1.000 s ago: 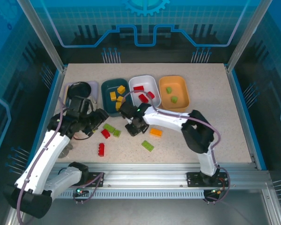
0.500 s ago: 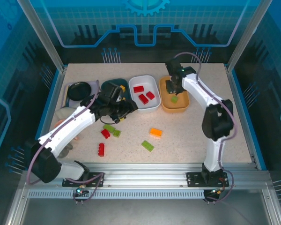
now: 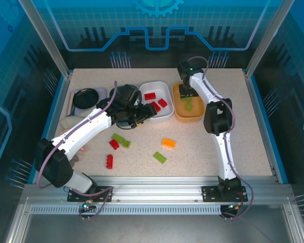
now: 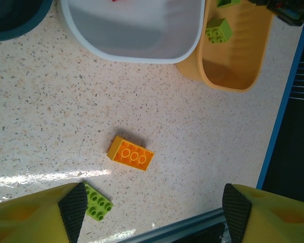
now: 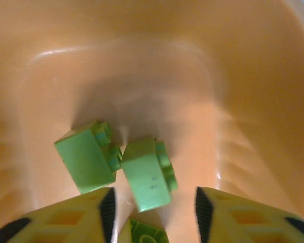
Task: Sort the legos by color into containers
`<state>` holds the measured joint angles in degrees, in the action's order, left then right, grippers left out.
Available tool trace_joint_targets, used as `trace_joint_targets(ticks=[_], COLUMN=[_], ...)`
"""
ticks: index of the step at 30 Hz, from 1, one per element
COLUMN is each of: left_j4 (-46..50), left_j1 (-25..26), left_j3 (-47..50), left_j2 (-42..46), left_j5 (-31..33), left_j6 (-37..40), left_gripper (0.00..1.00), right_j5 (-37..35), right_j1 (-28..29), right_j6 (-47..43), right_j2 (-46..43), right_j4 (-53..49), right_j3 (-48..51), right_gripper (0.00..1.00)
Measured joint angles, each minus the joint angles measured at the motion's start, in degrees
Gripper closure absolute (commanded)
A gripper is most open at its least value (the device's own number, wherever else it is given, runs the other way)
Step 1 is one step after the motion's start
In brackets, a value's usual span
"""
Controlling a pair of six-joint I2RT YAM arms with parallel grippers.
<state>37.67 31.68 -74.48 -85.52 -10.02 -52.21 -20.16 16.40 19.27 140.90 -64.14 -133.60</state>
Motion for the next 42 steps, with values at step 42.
trace_joint_targets(ticks=[42], left_j4=[-0.6], left_j1=[13.0], left_j3=[-9.7], left_j2=[-33.6], left_j5=[-5.7], left_j6=[-46.6], left_gripper=[0.42], right_j5=[1.0], right_j1=[35.7], right_j6=[6.9], right_j2=[-96.0], right_j4=[16.3], right_j3=[80.8], right_gripper=[0.29])
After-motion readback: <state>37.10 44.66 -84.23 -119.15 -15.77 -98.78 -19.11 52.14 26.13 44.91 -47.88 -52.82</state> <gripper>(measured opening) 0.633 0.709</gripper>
